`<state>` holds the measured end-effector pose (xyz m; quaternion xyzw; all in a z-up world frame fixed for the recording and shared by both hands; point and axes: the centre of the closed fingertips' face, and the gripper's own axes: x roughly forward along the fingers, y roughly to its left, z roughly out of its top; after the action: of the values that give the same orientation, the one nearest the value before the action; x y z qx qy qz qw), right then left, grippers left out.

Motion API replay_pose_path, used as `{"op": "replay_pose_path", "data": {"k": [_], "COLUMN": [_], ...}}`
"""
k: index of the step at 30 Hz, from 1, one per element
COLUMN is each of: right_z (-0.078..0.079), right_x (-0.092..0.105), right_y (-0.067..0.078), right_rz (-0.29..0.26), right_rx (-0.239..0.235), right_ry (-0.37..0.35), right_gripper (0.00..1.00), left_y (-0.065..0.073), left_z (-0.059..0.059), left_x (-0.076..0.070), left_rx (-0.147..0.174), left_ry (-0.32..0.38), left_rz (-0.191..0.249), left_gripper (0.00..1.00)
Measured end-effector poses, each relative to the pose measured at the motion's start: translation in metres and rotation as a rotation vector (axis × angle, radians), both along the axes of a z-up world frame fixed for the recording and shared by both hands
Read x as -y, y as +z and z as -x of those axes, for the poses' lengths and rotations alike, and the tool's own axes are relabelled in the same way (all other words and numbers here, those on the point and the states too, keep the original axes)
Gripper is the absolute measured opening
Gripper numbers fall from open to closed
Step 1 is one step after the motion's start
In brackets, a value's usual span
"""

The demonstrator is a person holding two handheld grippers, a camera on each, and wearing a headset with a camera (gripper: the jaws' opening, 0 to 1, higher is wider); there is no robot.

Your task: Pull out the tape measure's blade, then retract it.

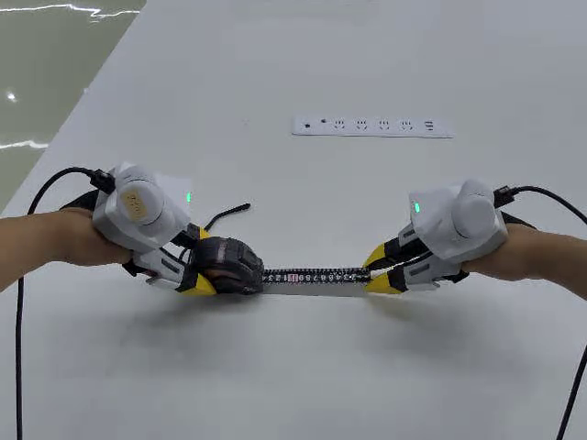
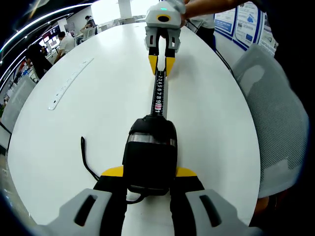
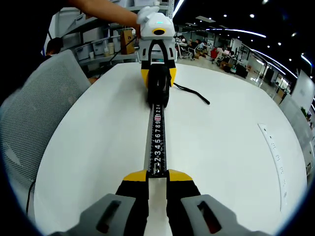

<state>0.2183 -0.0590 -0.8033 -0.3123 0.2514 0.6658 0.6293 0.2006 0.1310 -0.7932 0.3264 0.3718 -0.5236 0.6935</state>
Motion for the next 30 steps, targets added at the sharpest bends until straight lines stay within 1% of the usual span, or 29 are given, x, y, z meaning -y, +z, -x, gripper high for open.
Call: {"op": "replay_pose_path", "data": {"k": [4,14,16,18,23,25,29,30], "right_z": [0.0023,0.0026,-0.0005,0.002,0.0009,0.0011,-0.0001,0.0009], "right_x": [0.0006,0.0028,0.0035,0.0029,0.0038,0.0041,0.0048,0.0046], "right_y": [-0.0001,-0.0001,-0.0004,0.0,0.0,0.0003,0.0007,0.0008], "right_rz": [0.001,0.005,0.005,0.004,0.007,0.006,0.005,0.004], "right_rx": [0.0,0.008,0.011,0.011,0.016,0.016,0.016,0.016], "right_ry": [-0.001,-0.002,-0.001,0.0,0.003,0.002,0.001,0.001], "right_gripper": [0.11,0.11,0.11,0.11,0.11,0.11,0.11,0.11], "left_y": [0.0004,0.0016,0.001,0.0016,0.0017,-0.0008,0.0028,0.0015], "left_z": [0.0002,0.0015,0.0014,0.0017,0.0019,-0.0003,0.0029,0.0018], "left_x": [0.0005,0.0023,0.002,0.0025,0.003,0.0001,0.0042,0.0027], "left_rx": [0.0,0.0,-0.001,-0.001,-0.001,-0.001,-0.001,-0.001], "left_ry": [0.0,-0.002,-0.003,-0.003,-0.003,-0.003,-0.003,-0.002], "left_rz": [0.0,0.001,-0.001,-0.002,-0.002,-0.003,-0.004,-0.004], "left_gripper": [0.28,0.28,0.28,0.28,0.28,0.28,0.28,0.28]}}
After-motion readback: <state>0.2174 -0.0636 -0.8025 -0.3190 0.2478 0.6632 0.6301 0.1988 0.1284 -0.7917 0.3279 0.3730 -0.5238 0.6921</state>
